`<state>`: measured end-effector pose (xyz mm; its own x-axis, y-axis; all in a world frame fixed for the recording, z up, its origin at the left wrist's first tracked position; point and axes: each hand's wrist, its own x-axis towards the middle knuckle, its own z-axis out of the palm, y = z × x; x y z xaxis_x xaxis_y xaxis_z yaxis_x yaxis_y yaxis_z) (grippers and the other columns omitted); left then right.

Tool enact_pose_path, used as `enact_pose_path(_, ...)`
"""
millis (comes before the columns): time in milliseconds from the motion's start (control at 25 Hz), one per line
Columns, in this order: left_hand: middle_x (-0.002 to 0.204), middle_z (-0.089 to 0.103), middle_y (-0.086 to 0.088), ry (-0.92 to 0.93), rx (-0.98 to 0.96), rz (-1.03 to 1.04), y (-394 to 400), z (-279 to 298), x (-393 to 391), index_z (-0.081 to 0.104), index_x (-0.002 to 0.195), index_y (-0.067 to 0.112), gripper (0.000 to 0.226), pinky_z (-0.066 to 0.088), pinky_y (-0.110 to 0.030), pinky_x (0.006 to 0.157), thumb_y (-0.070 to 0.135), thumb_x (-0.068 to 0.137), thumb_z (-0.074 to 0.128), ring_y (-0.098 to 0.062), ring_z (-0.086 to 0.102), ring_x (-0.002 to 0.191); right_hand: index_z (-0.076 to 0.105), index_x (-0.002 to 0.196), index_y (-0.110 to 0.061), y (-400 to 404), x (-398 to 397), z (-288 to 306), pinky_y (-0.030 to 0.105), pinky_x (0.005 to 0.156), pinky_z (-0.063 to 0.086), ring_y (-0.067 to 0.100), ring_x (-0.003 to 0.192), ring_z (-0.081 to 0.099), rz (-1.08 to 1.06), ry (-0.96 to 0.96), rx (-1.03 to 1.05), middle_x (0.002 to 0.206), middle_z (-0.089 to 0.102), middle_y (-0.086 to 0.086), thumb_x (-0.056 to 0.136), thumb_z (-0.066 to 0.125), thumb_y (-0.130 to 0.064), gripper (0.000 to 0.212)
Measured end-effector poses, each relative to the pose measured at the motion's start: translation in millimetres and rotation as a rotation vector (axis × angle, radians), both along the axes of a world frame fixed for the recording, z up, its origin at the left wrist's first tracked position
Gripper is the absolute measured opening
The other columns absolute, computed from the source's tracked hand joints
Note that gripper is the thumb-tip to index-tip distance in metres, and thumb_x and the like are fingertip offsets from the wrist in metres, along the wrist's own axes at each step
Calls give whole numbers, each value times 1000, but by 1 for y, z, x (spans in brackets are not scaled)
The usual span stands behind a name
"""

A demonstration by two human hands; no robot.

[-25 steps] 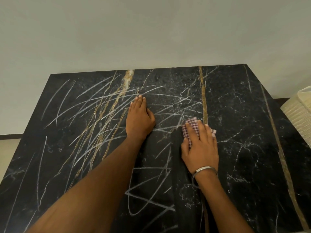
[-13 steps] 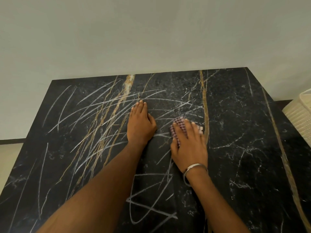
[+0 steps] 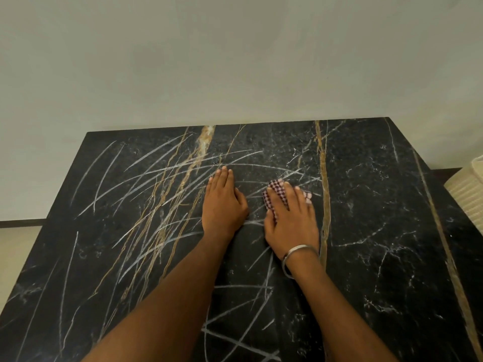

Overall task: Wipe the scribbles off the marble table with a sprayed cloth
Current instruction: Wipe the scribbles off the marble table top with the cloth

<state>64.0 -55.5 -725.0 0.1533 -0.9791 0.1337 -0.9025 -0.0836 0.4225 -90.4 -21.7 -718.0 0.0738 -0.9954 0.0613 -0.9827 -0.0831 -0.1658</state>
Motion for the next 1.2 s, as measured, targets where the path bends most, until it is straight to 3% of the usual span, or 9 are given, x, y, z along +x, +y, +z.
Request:
enact_pose_path(120,159,22,-5,15,6,-10,1,0,1,25,152,11,57,8,-33,122,30,99,34,-15,15,148,22,149,-34,-16,-37,-4,49,118,16,26,146,13,-89,57,-15,159,16,2,94,30,-44,57)
enact_pose_path(280,160,21,-5,11,-3,-2,0,-1,0,23,152,11,57,7,-33,122,29,99,32,-16,13,148,31,147,-32,-25,-46,-1,49,118,15,26,146,13,-231,-16,-18,159,17,3,93,35,-39,54)
enact_pose_path(480,160,21,-5,6,-6,9,0,-1,-1,24,152,11,57,4,-31,121,28,98,34,-15,13,148,26,148,-35,-26,7,0,47,119,10,25,146,11,-83,3,-25,159,16,1,94,34,-42,55)
enact_pose_path(600,160,21,-4,19,-7,6,0,1,1,24,152,12,57,3,-30,121,29,98,34,-14,13,148,24,149,-36,-34,-3,0,46,119,13,24,146,13,-25,19,-8,159,17,0,93,32,-43,56)
enact_pose_path(880,160,19,-4,28,4,11,0,-1,0,23,152,11,57,6,-33,122,29,99,32,-15,12,148,30,148,-30,-55,-33,0,49,118,15,27,146,13,-224,3,-14,159,18,4,94,34,-39,55)
enact_pose_path(1200,159,21,-3,37,-18,7,1,5,0,25,152,12,57,1,-27,120,28,98,37,-12,13,148,25,149,-33,-58,28,2,47,119,11,25,146,12,-8,-13,-23,159,16,1,95,35,-41,55)
